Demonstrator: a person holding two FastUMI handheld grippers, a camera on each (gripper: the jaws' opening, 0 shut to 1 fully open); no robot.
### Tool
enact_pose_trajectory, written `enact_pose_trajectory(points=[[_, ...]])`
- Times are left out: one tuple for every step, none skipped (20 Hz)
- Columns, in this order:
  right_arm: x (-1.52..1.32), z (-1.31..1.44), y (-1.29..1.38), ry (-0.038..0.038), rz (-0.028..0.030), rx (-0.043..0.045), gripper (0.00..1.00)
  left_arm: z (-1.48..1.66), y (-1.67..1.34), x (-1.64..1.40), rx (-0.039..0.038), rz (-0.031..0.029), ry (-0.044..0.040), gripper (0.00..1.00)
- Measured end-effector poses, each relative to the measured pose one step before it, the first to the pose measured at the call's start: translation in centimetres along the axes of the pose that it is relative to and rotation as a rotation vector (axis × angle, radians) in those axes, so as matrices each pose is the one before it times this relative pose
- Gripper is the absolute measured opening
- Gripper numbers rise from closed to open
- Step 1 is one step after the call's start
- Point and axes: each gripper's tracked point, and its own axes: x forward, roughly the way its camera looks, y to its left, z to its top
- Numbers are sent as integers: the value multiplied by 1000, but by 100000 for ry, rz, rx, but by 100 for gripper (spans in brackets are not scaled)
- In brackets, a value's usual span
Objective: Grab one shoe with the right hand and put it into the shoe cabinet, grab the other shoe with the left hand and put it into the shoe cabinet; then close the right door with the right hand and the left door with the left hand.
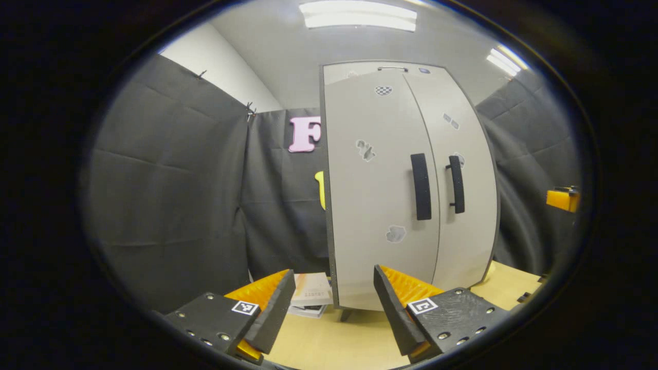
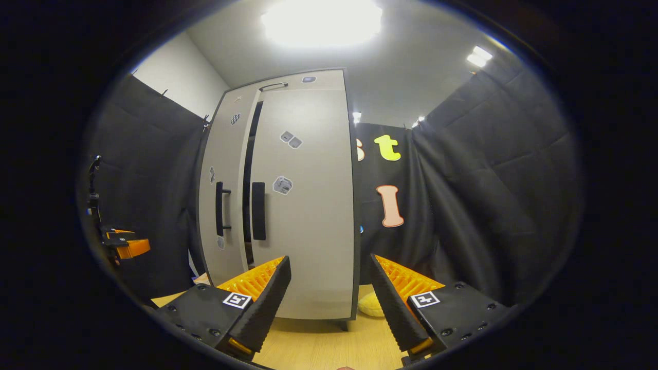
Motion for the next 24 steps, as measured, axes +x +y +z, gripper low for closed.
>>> enact_pose_trajectory(points=[[-3,124,73,-548,-367,57,96,113,64,40,550,30,-320,85],[-91,7,122,28,-106,324,96,146,-79,92,362,-191,-502,83],[-4,-210,48,247,-144,385,94,50,-77,167,57,-373,-260,89],[-17,-239,8,577,-74,312,96,-18,-7,-26,-171,-318,236,89],[164,-96,10,596,-12,314,96,-114,-20,116,-144,-217,345,86],[186,-87,92,308,109,229,94,-207,35,180,-5,-31,410,83],[105,-69,130,88,-33,56,96,-103,116,-4,52,50,337,95],[91,94,113,-98,105,-38,96,-104,5,-128,-19,-94,129,95],[75,-54,187,-9,174,-85,96,-113,88,2,52,-161,373,95],[111,-4,194,-85,170,-118,96,-279,112,-32,211,165,514,95],[51,12,235,-29,266,-110,96,-121,166,-54,212,110,373,95],[114,-16,185,-77,159,-82,96,-262,64,-65,88,-75,624,95],[111,-33,92,-53,189,-40,96,-231,97,-8,46,-119,612,95],[120,25,168,-15,249,-4,96,-237,76,177,43,105,561,95],[169,-76,125,147,123,-107,96,-62,170,-64,134,207,119,95],[50,20,140,103,39,-132,96,67,46,40,255,195,-215,95],[113,-70,94,231,173,-116,96,71,109,67,282,187,-310,95],[172,-99,101,301,148,-156,96,42,111,64,232,210,-162,83],[52,-34,77,138,34,-241,96,62,74,94,-42,62,-8,83],[-21,25,-24,-9,-114,-256,96,-159,-7,4,-226,105,67,89],[124,51,-31,-93,-17,-186,94,34,-39,95,-236,18,-42,83],[112,-39,-26,69,-37,-149,96,-109,34,93,-103,49,2,83],[57,-41,-8,148,24,-166,96,-59,9,-66,65,55,155,83],[-48,-51,4,74,-31,-189,96,-61,51,21,198,67,-63,83]])
